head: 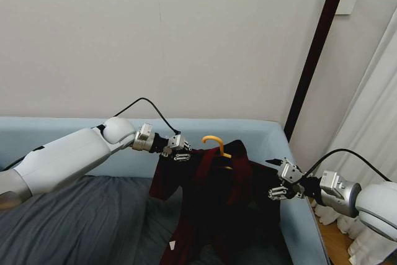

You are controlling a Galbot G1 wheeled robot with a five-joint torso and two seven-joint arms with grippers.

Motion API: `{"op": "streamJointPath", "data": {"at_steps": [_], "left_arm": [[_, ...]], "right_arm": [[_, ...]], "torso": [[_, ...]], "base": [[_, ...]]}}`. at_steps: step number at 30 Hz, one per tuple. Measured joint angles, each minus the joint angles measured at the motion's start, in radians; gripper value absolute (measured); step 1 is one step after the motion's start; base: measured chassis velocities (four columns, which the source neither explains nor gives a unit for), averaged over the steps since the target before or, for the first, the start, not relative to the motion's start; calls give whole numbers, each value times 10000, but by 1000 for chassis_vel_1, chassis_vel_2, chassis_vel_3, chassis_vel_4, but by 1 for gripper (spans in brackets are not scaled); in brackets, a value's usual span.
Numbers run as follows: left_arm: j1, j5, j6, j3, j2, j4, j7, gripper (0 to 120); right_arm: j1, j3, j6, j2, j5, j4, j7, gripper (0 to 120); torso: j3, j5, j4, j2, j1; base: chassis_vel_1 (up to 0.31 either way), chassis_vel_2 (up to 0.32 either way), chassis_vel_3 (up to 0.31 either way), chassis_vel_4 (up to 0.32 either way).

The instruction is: Pick up the clothes from the sofa and hang them on the clothes hanger.

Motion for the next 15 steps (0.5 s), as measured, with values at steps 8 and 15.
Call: {"op": "streamJointPath", "data": {"at_steps": [8,15], "left_arm": [[69,117,-165,-8,14,-92,226,2],[123,169,-157,-46,101,-160,241,2]], "right_arm": [[-3,-66,-52,143,-194,41,-57,32],[-62,-81,-44,39,-239,196,-260,11]], "torso": [[0,0,0,0,0],[0,-1,1,0,0]], "base": [[0,0,0,0],[0,0,0,0]]}}
